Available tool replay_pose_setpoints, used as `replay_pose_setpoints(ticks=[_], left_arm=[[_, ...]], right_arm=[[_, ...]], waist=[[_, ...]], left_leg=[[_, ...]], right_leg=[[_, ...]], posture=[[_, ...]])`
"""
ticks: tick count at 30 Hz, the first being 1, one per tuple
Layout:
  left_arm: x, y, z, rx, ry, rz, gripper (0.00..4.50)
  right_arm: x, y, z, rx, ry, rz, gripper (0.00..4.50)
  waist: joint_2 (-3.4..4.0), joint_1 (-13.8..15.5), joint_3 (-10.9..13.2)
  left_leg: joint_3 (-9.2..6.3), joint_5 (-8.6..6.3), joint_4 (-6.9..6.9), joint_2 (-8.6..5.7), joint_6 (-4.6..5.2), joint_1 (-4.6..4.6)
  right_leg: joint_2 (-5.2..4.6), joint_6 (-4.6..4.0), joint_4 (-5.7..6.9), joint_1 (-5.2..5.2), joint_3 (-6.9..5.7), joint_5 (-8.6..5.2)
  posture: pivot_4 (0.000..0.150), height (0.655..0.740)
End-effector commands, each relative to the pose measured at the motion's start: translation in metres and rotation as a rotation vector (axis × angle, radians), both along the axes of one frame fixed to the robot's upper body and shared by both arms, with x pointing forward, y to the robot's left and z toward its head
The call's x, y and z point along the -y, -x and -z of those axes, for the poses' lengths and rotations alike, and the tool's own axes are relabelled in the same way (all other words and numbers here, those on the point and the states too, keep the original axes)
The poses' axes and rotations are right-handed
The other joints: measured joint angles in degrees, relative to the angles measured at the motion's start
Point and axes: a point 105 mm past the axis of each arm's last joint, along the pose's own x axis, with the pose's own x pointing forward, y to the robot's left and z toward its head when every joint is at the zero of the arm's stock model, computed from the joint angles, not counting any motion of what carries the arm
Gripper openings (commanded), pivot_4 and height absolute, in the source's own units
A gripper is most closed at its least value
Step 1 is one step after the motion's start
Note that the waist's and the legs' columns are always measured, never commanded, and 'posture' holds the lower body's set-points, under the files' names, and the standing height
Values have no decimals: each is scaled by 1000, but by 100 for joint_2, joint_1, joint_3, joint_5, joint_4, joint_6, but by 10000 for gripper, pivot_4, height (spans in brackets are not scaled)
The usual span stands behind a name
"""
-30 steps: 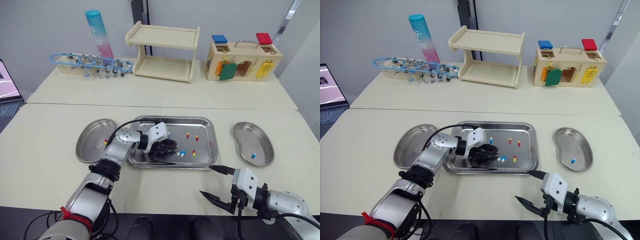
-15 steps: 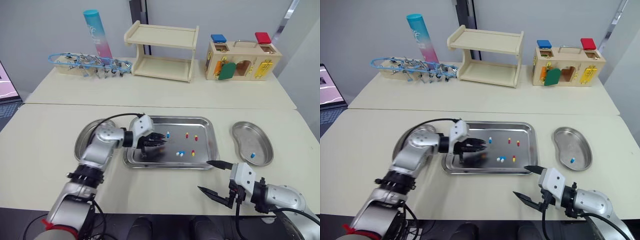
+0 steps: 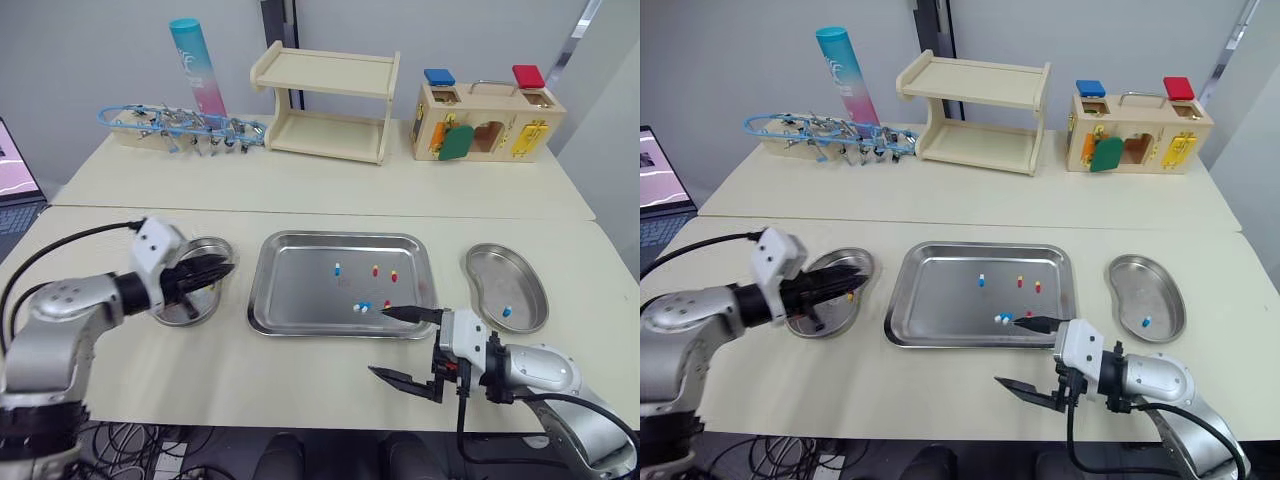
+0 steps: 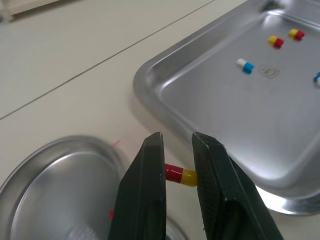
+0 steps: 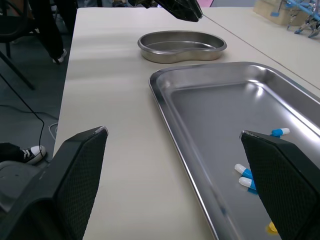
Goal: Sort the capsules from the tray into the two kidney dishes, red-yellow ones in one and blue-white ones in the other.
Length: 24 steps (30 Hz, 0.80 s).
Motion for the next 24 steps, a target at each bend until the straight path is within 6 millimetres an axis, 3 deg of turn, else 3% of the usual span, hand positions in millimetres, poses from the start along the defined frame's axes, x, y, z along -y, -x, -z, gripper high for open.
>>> replay_pose_setpoints(ticks=[1, 9, 13, 17, 24], left_arm=[[-11, 0, -14, 80, 0, -80, 4660], [-17, -8, -15, 111, 47, -185, 4660], [-31, -12, -15, 125, 14, -275, 4660], [-38, -11, -19, 157, 42, -329, 16571], [-30, 1, -25, 143, 95, -305, 37550]], right_arm=[[-5, -1, -4, 27, -22, -35, 45000], [-9, -6, -4, 28, -27, -49, 45000], [-9, -8, -5, 33, -31, -46, 45000], [-9, -9, -4, 36, -35, -44, 45000], [-9, -8, -4, 37, -35, -49, 45000]], waist=[[0, 13, 0], [-2, 0, 0], [-2, -1, 0], [-2, -1, 0], [-2, -2, 0]], left_leg=[[0, 0, 0, 0, 0, 0], [0, 0, -1, 0, 0, -1], [0, 0, -1, 0, 0, -1], [-1, 0, -1, 0, 0, -1], [0, 0, -1, 0, 0, -2]], right_leg=[[0, 0, 1, 0, -1, 0], [0, 0, 1, -3, 0, 0], [0, 0, 1, -3, 0, 0], [0, 0, 1, -4, 0, 0], [0, 0, 1, -4, 1, 0]], posture=[[1500, 7400], [1500, 7400], [1500, 7400], [1500, 7400], [1500, 7400]])
